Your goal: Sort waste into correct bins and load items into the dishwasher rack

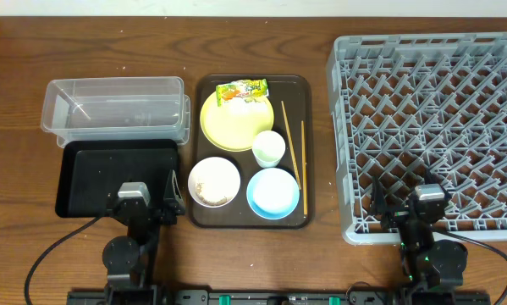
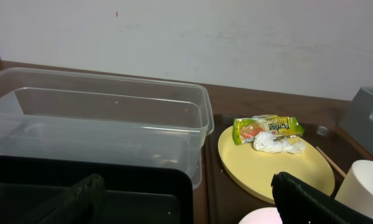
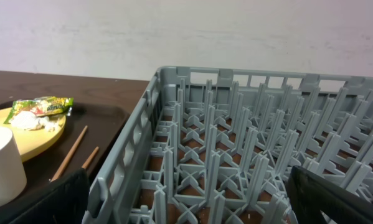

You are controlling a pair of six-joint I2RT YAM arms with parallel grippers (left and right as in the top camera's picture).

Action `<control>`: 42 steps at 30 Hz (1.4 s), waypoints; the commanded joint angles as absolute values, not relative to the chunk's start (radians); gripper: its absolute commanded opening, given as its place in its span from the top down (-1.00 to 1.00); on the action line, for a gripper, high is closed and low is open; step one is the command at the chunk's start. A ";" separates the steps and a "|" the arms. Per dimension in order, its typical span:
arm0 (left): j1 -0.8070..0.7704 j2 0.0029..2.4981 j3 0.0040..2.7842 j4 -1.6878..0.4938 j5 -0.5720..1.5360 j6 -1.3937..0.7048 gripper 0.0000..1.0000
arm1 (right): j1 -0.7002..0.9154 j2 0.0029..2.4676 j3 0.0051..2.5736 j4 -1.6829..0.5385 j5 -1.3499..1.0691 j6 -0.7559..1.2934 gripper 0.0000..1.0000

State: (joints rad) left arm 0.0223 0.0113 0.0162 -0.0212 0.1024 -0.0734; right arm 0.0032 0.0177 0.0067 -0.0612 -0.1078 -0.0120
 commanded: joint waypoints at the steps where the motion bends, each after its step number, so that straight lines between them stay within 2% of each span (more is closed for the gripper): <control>1: 0.017 0.011 0.004 -0.060 0.127 -0.064 -0.75 | 0.014 0.020 0.006 -0.065 -0.102 -0.023 -0.99; 42: 0.017 0.017 0.004 -0.061 0.112 -0.064 -0.75 | 0.014 0.020 0.006 -0.064 -0.112 -0.015 -0.99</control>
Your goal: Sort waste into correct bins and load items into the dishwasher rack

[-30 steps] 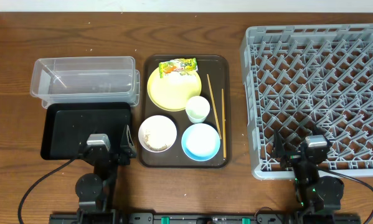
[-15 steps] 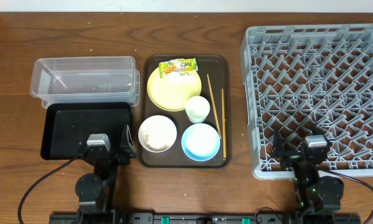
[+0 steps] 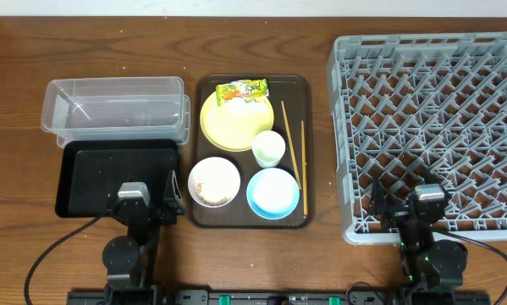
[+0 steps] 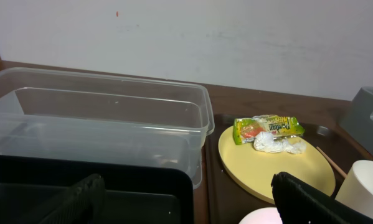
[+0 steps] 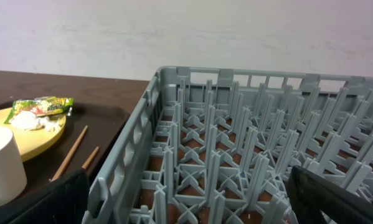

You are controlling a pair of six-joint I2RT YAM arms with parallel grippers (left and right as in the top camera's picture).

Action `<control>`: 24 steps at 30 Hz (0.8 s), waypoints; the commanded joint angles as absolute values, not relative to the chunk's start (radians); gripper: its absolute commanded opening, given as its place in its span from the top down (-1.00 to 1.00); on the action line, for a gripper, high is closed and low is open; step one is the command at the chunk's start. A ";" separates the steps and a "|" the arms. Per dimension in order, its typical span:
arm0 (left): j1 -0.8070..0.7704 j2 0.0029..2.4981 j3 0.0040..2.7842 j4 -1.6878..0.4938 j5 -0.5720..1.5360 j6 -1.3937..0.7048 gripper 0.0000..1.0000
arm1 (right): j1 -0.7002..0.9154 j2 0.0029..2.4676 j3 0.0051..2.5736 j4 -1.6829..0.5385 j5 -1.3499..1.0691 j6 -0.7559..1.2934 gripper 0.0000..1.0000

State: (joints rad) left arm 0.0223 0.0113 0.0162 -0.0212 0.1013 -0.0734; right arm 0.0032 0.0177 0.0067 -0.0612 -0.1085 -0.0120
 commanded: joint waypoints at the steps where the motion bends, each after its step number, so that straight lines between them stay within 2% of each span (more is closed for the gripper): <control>1: 0.017 0.021 0.004 -0.060 0.112 -0.067 -0.75 | 0.014 0.020 0.006 -0.064 -0.111 -0.016 -0.99; 11: 0.017 0.125 0.041 -0.064 0.113 -0.103 -0.75 | 0.014 0.020 0.028 -0.080 -0.101 0.001 -0.98; 19: 0.017 0.355 0.196 -0.100 0.113 -0.110 -0.75 | 0.014 0.043 0.152 -0.214 -0.078 0.007 -0.99; 24: 0.017 0.531 0.350 -0.205 0.121 -0.110 -0.75 | 0.014 0.136 0.264 -0.307 -0.053 0.018 -0.98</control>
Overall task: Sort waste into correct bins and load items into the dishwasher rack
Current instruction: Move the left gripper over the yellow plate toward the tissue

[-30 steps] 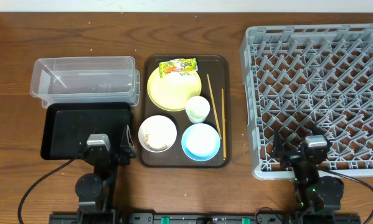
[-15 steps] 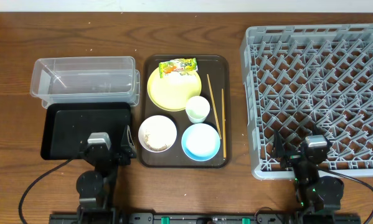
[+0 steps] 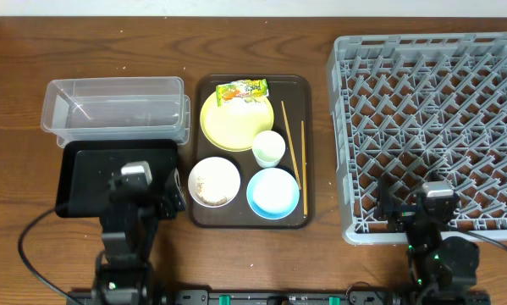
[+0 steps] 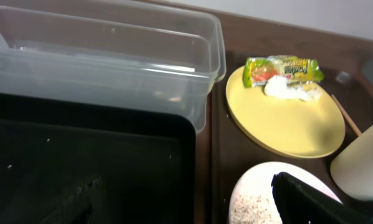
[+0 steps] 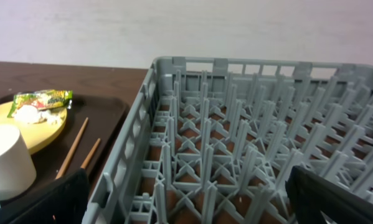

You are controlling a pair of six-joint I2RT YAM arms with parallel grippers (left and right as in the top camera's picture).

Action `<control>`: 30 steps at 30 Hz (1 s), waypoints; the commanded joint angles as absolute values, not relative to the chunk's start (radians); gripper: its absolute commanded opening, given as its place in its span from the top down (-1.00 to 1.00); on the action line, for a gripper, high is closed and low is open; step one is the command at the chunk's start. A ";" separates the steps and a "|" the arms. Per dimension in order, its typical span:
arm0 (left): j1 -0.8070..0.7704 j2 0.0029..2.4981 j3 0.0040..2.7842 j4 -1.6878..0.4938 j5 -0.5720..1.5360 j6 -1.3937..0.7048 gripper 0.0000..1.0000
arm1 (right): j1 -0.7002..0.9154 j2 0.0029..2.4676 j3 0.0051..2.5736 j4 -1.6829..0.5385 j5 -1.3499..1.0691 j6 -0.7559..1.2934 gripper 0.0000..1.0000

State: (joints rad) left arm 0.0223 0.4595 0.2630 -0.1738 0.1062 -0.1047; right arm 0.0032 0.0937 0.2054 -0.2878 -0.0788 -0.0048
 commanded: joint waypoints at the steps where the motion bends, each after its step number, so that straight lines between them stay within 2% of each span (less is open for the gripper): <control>1: 0.017 0.568 0.387 -0.234 0.124 -0.109 -0.75 | 0.014 0.169 0.290 -0.323 -0.052 0.031 -0.99; 11: 0.017 0.844 0.689 -0.539 0.235 -0.109 -0.75 | 0.014 0.514 0.532 -0.443 -0.061 0.048 -0.99; 21: 0.017 1.039 0.964 -0.888 0.254 -0.109 -0.75 | 0.014 0.861 0.844 -0.761 -0.080 0.043 -0.98; 30: 0.017 1.060 0.991 -0.933 0.251 -0.110 -0.76 | 0.014 0.955 0.924 -0.812 -0.133 0.048 -0.99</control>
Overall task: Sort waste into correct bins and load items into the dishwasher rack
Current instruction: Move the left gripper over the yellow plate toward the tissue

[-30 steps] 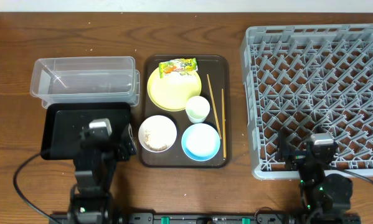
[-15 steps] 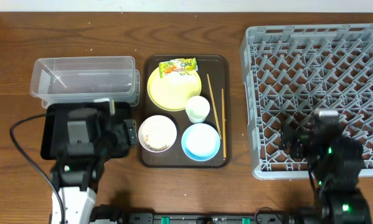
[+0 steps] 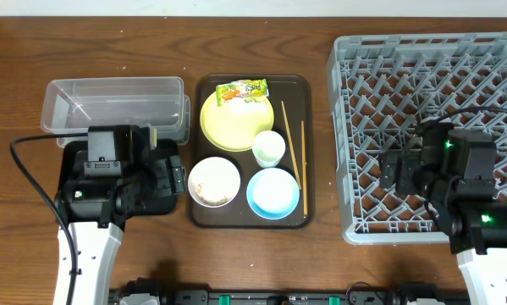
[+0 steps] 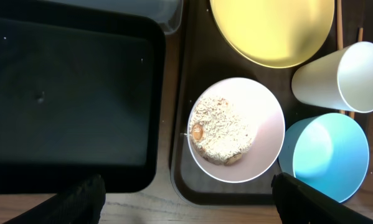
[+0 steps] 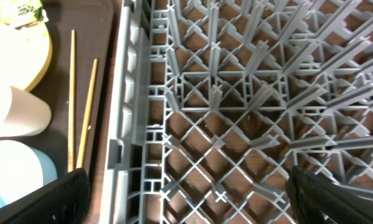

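A brown tray (image 3: 204, 216) holds a yellow plate (image 3: 228, 125) with a green wrapper (image 3: 241, 90) and crumpled tissue, a white cup (image 3: 269, 147), chopsticks (image 3: 301, 165), a white bowl of rice scraps (image 4: 236, 129) and a blue bowl (image 4: 326, 155). The grey dishwasher rack (image 3: 422, 51) stands on the right. My left gripper (image 4: 186, 210) hangs open above the seam between black bin and tray, just short of the rice bowl. Over the rack's front left part, my right gripper (image 5: 186, 205) is open and holds nothing.
A clear plastic bin (image 3: 113, 106) sits at the back left, with a black bin (image 3: 79, 174) in front of it. The rack's left wall (image 5: 121, 124) runs right beside the chopsticks (image 5: 73, 99). Brown tabletop surrounds everything.
Both arms have risen from the front edge and now point down. The left is over the black bin's right side, the right over the rack. Both stay open and empty.
At the two oldest moments both arms rested low at the table's front edge, looking level across the bins, tray and rack. A second ago they were slightly raised. Now both hang over the work area, looking straight down. No item has moved.
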You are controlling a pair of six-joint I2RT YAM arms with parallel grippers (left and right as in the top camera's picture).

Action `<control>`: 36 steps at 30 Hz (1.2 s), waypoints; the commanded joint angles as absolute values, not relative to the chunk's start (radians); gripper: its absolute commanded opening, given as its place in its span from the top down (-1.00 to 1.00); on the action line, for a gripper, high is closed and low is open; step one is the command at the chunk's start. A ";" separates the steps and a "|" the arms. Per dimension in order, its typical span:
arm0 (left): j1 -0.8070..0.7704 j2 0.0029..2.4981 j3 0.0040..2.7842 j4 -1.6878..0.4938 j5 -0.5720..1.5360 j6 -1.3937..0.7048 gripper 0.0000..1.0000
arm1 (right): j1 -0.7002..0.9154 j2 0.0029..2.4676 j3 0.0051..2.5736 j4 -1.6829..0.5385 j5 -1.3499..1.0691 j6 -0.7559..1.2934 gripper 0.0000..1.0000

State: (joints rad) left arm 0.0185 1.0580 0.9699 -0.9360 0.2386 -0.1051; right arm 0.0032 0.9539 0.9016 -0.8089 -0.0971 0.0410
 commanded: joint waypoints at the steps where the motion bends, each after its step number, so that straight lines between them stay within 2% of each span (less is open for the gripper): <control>1: 0.017 1.060 0.991 -0.924 0.251 -0.111 -0.75 | 0.014 0.955 0.924 -0.812 -0.138 0.048 -0.98; 8: 0.016 1.088 1.027 -0.853 0.250 -0.132 -0.75 | 0.014 0.954 0.924 -0.805 -0.139 0.048 -0.99; 16: 0.002 1.299 1.224 -0.806 0.250 -0.132 -0.75 | 0.014 0.954 0.924 -0.797 -0.139 0.048 -0.99; 21: -0.063 1.456 1.302 -0.714 0.250 -0.132 -0.75 | 0.014 0.956 0.923 -0.797 -0.139 0.048 -0.98; 36: -0.255 1.825 1.303 -0.382 0.164 -0.116 -0.75 | 0.014 0.962 0.922 -0.821 -0.139 0.048 -0.98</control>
